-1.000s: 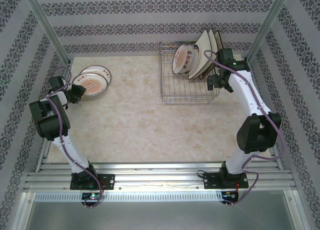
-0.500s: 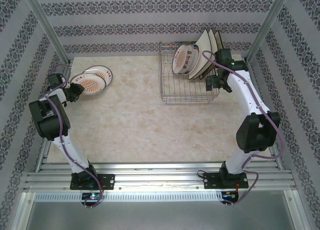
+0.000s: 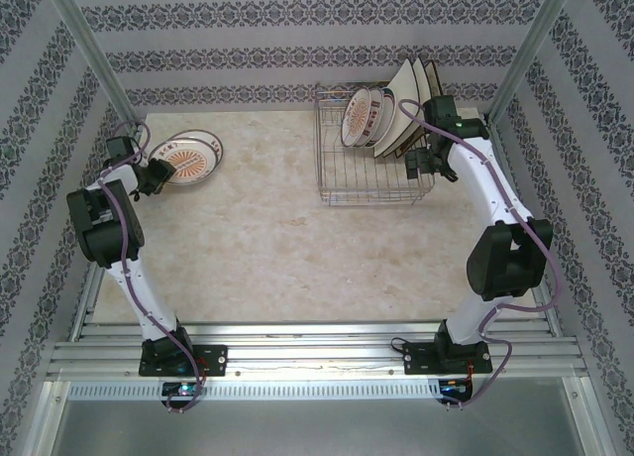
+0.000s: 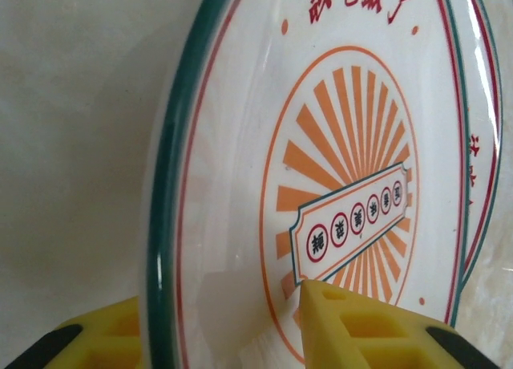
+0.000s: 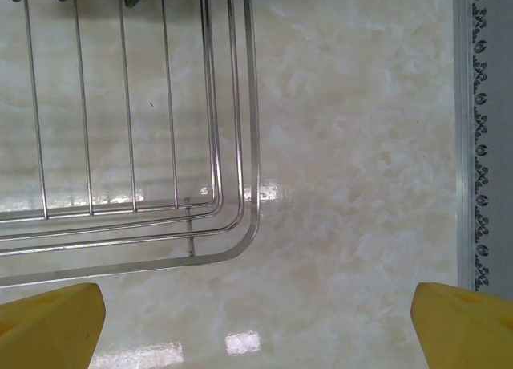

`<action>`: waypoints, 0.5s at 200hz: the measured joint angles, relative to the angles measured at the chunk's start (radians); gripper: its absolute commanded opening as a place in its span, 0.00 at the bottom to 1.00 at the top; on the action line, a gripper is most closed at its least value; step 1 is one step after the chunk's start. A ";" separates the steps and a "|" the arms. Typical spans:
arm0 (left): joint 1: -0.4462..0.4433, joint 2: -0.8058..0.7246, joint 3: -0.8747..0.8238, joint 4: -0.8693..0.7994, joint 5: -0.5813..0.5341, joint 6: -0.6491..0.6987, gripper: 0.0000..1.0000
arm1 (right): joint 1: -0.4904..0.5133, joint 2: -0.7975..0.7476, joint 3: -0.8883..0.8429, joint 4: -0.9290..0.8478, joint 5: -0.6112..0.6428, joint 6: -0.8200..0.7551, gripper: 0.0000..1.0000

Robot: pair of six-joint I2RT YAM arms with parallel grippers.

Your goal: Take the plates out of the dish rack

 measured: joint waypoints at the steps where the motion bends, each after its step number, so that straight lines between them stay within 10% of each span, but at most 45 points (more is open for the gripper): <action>1: 0.000 0.001 0.002 -0.002 -0.001 0.000 0.39 | 0.000 0.000 0.000 0.000 0.000 0.000 0.98; 100: -0.042 0.013 0.087 -0.175 -0.166 0.124 0.53 | 0.000 0.015 0.015 0.000 -0.007 0.000 0.98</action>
